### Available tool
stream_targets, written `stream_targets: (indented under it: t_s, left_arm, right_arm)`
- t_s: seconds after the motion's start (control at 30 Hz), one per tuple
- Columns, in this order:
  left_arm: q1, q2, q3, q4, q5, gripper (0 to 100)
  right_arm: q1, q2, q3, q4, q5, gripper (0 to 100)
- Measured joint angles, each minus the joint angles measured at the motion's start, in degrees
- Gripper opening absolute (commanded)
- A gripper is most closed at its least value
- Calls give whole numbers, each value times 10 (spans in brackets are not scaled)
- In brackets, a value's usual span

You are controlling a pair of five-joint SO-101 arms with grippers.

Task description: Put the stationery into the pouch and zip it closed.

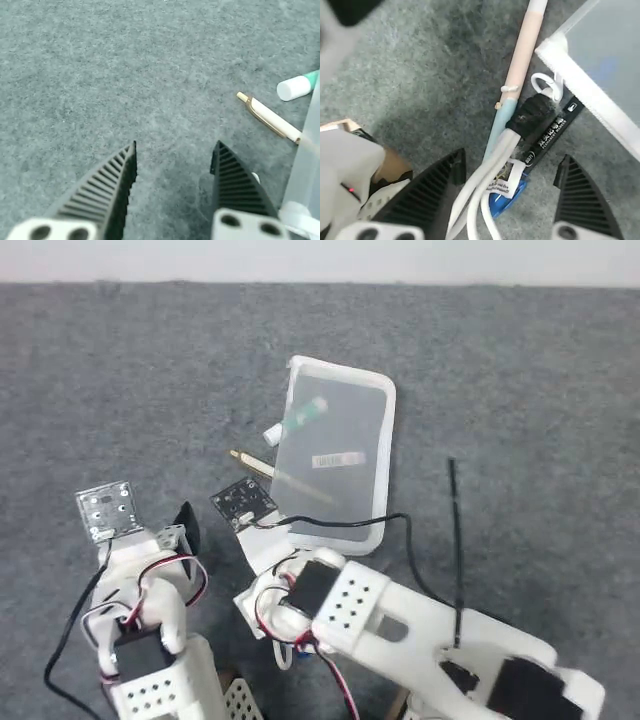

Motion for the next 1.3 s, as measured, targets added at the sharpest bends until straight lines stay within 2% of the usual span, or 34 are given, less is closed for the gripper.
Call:
stream_targets:
  t_s: [0.23, 0.33, 0.43, 0.53, 0.63, 0.93, 1.13, 1.3]
  left_arm:
    - [0, 0, 0, 0, 0, 231]
    - [0, 0, 0, 0, 0, 230]
    - [0, 0, 0, 0, 0, 230]
    - [0, 0, 0, 0, 0, 230]
    - [0, 0, 0, 0, 0, 230]
    - [0, 0, 0, 0, 0, 231]
    - [0, 0, 0, 0, 0, 231]
    - [0, 0, 0, 0, 0, 231]
  right_arm:
    - [0, 71, 0, -11, 11, 261]
    - [0, 90, 0, -11, 40, 164]
    - [0, 93, 0, -11, 67, 6]
    - [0, 93, 0, -10, 125, 34]
    - [10, 93, 0, 18, 181, 6]
    - [58, 91, 0, 33, 251, 6]
    - [120, 14, 0, 71, 298, 6]
    - [199, -57, 0, 91, 354, 6]
